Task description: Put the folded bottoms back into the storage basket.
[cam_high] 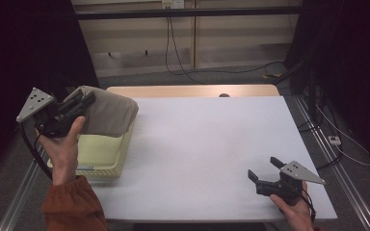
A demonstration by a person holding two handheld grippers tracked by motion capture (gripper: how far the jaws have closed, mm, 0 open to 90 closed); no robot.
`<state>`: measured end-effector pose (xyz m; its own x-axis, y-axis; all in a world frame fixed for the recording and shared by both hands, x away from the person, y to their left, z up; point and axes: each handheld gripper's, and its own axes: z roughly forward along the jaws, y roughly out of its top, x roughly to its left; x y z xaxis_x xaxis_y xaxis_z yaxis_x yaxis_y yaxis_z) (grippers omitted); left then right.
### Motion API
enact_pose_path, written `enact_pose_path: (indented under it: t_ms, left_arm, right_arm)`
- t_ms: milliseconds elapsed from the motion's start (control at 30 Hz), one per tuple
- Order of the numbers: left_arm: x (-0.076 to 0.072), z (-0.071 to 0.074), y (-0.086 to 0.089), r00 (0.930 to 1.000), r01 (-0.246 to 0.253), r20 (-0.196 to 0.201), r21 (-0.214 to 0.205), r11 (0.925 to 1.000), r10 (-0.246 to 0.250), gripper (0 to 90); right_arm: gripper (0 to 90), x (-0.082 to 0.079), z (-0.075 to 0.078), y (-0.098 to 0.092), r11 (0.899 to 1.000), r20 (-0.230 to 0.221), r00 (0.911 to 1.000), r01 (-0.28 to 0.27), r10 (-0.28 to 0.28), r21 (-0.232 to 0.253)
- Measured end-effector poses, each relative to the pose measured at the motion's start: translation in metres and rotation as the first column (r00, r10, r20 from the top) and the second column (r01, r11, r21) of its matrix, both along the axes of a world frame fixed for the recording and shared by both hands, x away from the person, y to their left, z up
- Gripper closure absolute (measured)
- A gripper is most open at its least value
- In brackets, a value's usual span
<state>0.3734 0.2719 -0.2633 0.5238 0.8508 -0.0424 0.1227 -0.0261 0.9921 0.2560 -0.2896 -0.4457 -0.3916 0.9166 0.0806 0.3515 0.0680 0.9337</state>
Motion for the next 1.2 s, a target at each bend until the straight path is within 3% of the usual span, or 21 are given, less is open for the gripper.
enact_pose_path:
  t_ms: [233, 467, 633, 933, 1200]
  left_arm:
    - [-0.001, -0.001, 0.012, 0.9999, -0.011, -0.006, 0.006, 0.9999, 0.011, 82.0]
    - [0.004, -0.005, 0.016, 0.9987, -0.018, -0.046, 0.036, 0.9992, 0.019, 82.0]
    - [0.008, -0.01, 0.022, 0.9972, -0.021, -0.071, 0.036, 0.9991, 0.024, 82.0]
    - [0.017, -0.022, 0.036, 0.99, -0.024, -0.138, 0.036, 0.999, 0.029, 82.0]
    - [0.028, -0.036, 0.046, 0.978, -0.016, -0.207, 0.045, 0.9988, 0.025, 82.0]
  right_arm:
    - [4.4, 0.0, 0.0, 0.0, 1.0, 0.0, 1.0, 0.001, -0.001, 0.003]
    - [4.5, 0.0, 0.0, 0.0, 1.0, 0.002, 1.0, 0.0, 0.0, 0.001]
    - [4.5, 0.0, 0.0, 0.0, 1.0, 0.002, 1.0, -0.001, 0.001, 0.001]
    - [4.5, 0.0, 0.0, 0.0, 1.0, 0.002, 1.0, -0.003, 0.003, -0.002]
    - [4.5, -0.001, 0.0, 0.0, 1.0, 0.002, 1.0, -0.005, 0.005, -0.002]
